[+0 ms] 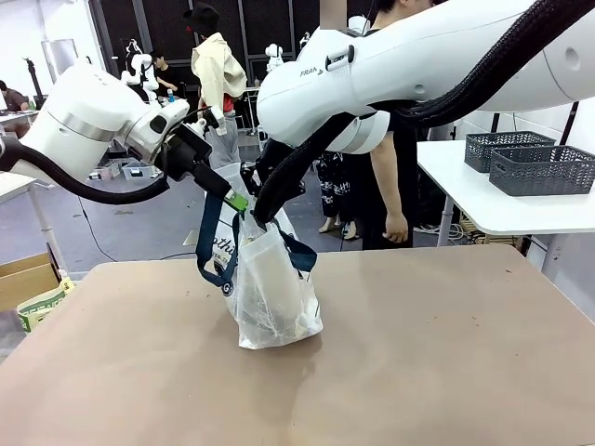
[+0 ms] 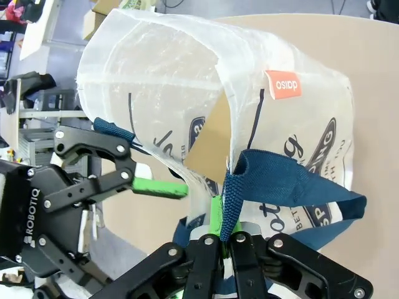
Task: Transfer purchased items from the store into the shopping bag.
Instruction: Move the Reusable shopping bag to the right side of the table.
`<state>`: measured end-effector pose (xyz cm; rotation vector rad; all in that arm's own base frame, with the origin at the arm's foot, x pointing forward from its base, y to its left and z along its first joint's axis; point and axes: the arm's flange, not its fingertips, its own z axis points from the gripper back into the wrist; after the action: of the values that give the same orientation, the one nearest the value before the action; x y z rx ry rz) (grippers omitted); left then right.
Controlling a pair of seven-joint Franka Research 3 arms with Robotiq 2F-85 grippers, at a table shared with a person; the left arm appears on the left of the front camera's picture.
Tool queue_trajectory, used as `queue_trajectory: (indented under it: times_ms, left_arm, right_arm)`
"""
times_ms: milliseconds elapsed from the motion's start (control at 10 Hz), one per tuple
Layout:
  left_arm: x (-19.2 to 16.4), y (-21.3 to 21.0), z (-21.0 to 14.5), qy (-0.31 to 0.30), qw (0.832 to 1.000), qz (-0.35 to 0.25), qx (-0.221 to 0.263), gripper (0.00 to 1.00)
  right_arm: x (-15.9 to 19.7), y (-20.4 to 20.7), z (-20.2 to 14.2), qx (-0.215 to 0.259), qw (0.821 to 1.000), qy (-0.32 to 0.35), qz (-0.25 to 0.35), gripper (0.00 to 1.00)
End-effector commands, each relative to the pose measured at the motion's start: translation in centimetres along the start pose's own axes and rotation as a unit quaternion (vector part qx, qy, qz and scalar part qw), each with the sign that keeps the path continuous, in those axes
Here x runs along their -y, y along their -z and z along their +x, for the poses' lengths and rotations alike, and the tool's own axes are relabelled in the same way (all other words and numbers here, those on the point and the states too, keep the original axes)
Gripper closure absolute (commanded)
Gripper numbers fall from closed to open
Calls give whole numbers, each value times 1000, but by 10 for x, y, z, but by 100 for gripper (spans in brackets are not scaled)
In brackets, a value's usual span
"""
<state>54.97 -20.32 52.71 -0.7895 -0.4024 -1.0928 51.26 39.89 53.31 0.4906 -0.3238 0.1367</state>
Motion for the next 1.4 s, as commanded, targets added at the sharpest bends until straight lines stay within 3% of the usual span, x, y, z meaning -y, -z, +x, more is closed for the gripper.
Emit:
queue_trajectory:
  times_ms: [0, 600, 800, 1000, 1300]
  left_arm:
    - [0, -13, -2, -7, 999, 17, 27, 0]
    - [49, -27, -23, -60, 995, 59, 62, 0]
    - [70, -45, -33, -129, 979, 124, 94, 0]
    - [78, -60, -45, -157, 969, 158, 104, 0]
    - [76, -77, -77, -251, 937, 215, 116, 0]
  right_arm:
    - [-3, -3, 0, 4, 1000, -1, 2, 100]
    - [-3, -3, 0, 4, 1000, -1, 2, 100]
    - [-3, -3, 0, 4, 1000, -1, 2, 100]
    - [-1, 0, 1, -1, 1000, -1, 1, 100]
    - [-1, 1, 0, -1, 1000, 0, 0, 100]
